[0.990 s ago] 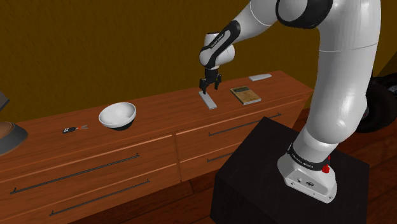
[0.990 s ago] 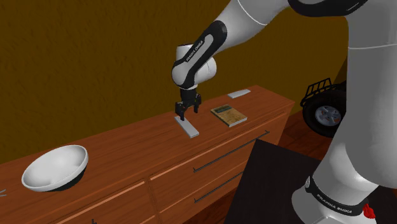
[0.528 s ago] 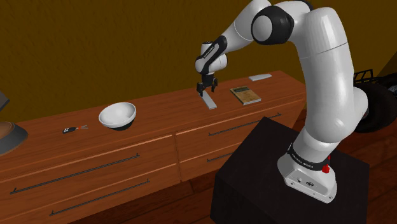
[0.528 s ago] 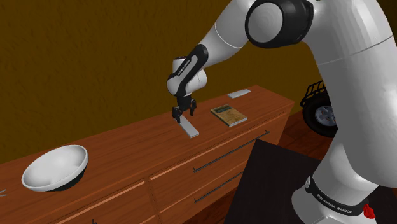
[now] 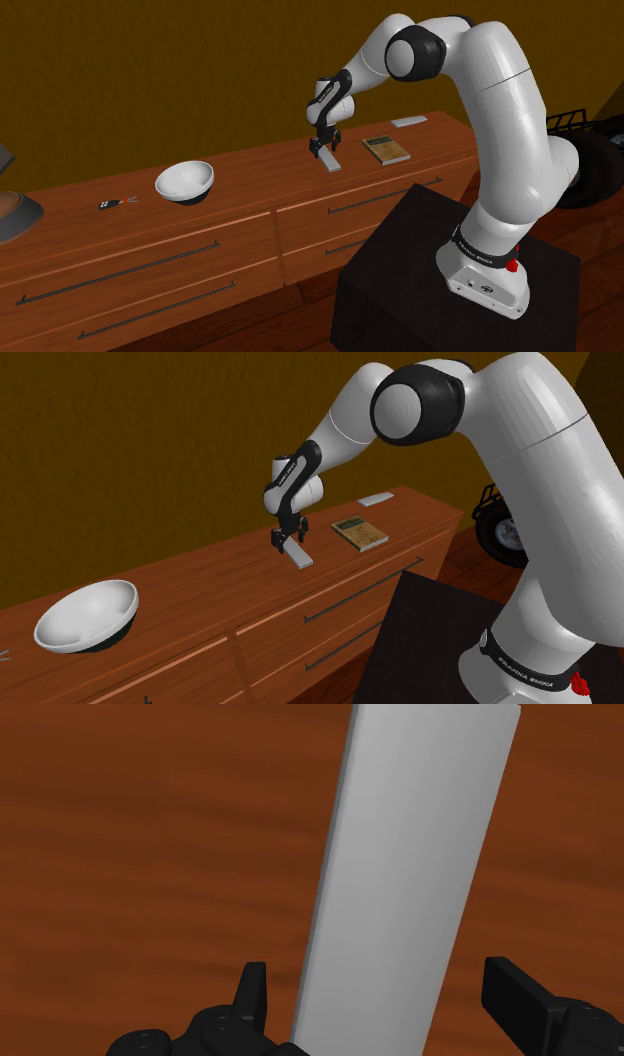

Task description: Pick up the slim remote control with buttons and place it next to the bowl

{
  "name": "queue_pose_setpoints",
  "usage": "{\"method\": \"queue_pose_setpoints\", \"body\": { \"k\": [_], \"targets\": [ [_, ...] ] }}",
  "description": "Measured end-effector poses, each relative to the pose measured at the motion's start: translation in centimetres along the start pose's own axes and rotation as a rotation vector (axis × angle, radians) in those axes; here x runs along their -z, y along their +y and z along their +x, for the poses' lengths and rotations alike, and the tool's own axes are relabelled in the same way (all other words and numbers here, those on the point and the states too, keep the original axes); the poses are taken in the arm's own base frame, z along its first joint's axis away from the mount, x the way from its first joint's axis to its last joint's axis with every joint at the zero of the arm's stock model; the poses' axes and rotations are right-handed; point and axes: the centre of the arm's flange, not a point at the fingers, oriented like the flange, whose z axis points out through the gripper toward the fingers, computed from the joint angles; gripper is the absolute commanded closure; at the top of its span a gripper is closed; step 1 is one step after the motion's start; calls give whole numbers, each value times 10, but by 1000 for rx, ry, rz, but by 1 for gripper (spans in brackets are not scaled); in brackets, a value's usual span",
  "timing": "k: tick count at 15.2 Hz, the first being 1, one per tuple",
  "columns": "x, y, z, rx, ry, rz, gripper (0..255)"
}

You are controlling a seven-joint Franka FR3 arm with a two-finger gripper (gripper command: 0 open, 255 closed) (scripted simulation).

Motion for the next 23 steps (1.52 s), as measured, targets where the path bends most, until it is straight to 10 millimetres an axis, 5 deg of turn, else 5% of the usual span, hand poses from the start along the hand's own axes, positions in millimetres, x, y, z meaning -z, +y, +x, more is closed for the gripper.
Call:
{"method": "queue_pose_setpoints", "body": {
  "k": [7,8,18,23],
  "targets": [
    [-4,1,0,0,0,0,0],
    [-4,1,0,0,0,0,255],
    [-4,1,0,0,1,0,255],
    [18,2,1,0,0,0,255]
  ]
}}
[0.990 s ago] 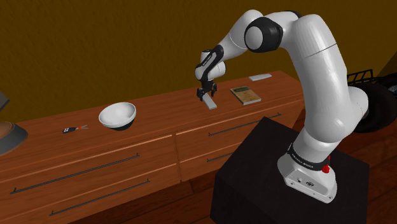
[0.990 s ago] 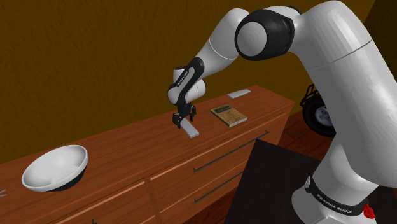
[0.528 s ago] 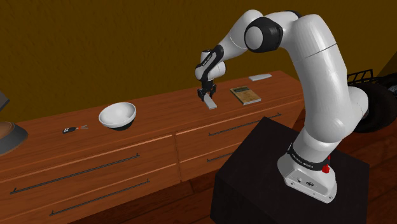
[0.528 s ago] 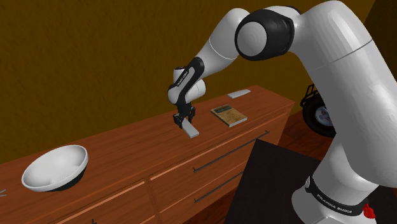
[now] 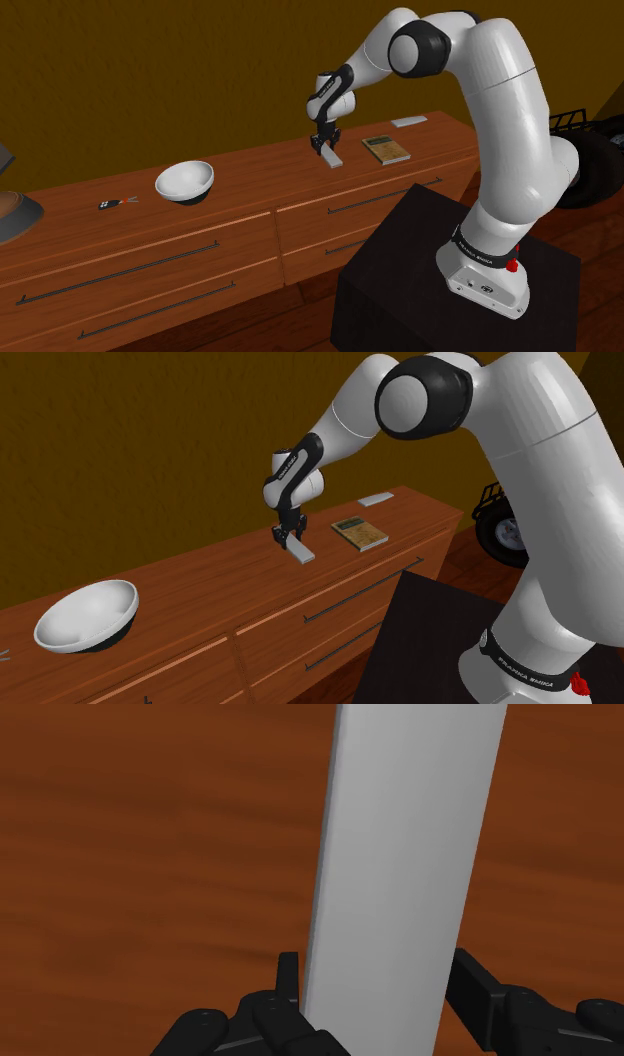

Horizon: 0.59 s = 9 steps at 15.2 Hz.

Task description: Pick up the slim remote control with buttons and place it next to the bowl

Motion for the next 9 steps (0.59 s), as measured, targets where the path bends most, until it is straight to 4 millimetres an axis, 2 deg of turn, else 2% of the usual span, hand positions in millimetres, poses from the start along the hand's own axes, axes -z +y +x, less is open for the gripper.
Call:
{"method": "queue_pose_setpoints", "body": {
  "k": [9],
  "targets": [
    [46,0,0,0,0,0,255]
  ]
}}
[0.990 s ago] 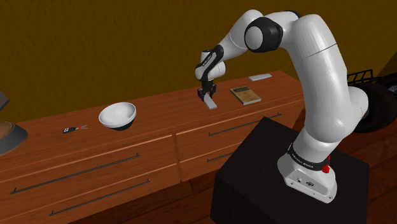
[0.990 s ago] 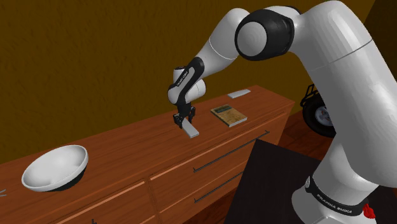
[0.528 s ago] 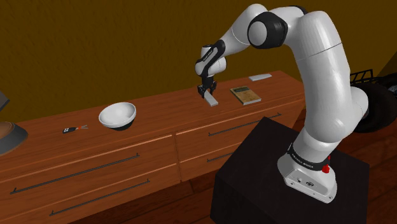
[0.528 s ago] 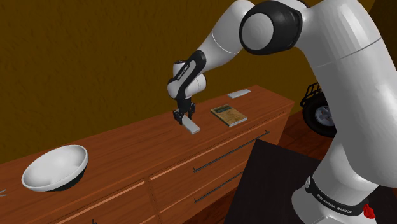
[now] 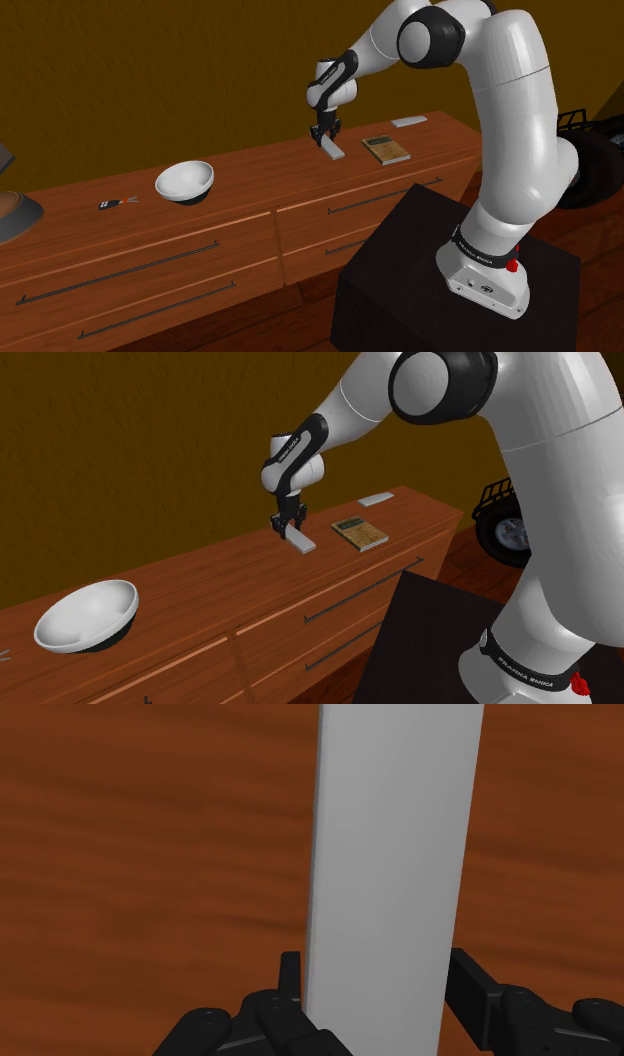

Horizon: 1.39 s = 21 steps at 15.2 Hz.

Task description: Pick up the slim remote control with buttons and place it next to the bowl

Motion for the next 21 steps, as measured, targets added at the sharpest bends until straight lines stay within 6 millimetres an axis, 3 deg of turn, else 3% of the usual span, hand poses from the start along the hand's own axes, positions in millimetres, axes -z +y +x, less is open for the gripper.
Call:
{"method": "queue_pose_setpoints", "body": {
  "k": [18,21],
  "targets": [
    [94,2,1,0,0,0,255],
    [98,-25,4,0,0,0,255]
  ]
}}
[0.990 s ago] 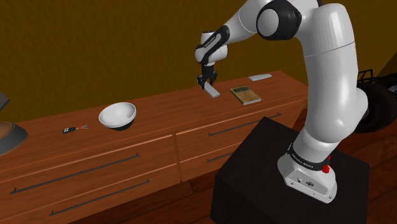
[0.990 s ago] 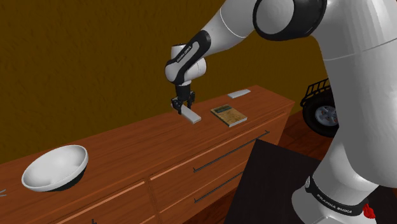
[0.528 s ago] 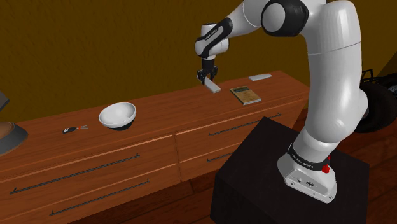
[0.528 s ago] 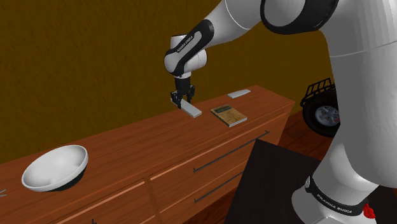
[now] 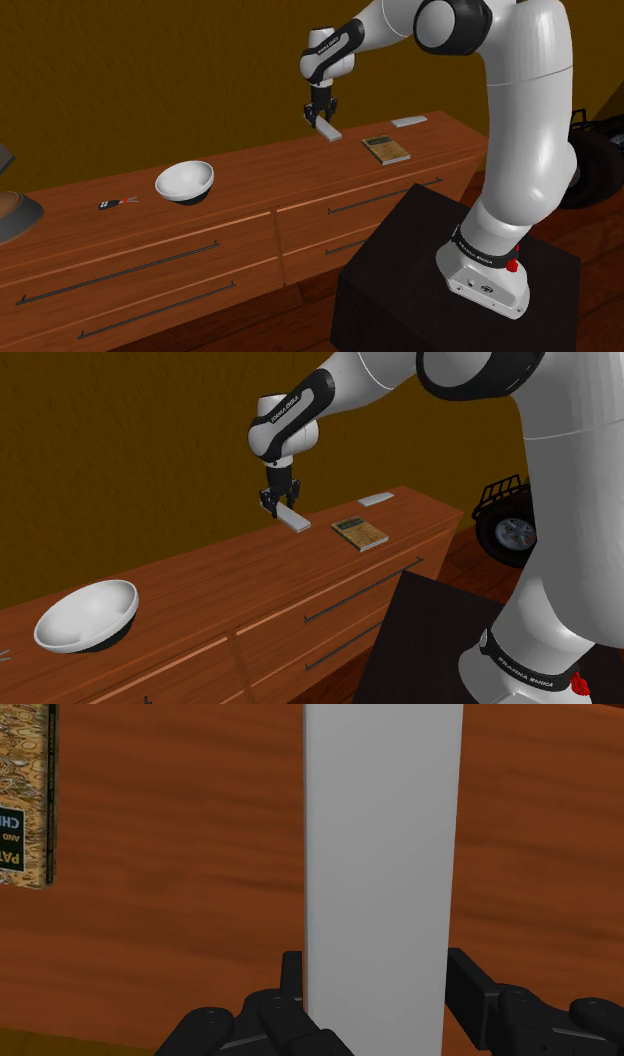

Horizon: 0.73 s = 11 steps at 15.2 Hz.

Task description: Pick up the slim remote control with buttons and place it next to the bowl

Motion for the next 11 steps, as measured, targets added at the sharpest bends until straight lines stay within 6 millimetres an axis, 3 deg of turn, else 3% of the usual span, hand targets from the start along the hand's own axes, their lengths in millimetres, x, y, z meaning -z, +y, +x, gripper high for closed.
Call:
{"method": "queue_pose_setpoints", "body": {
  "k": [11],
  "targets": [
    [4,-144,6,1,0,0,255]
  ]
}}
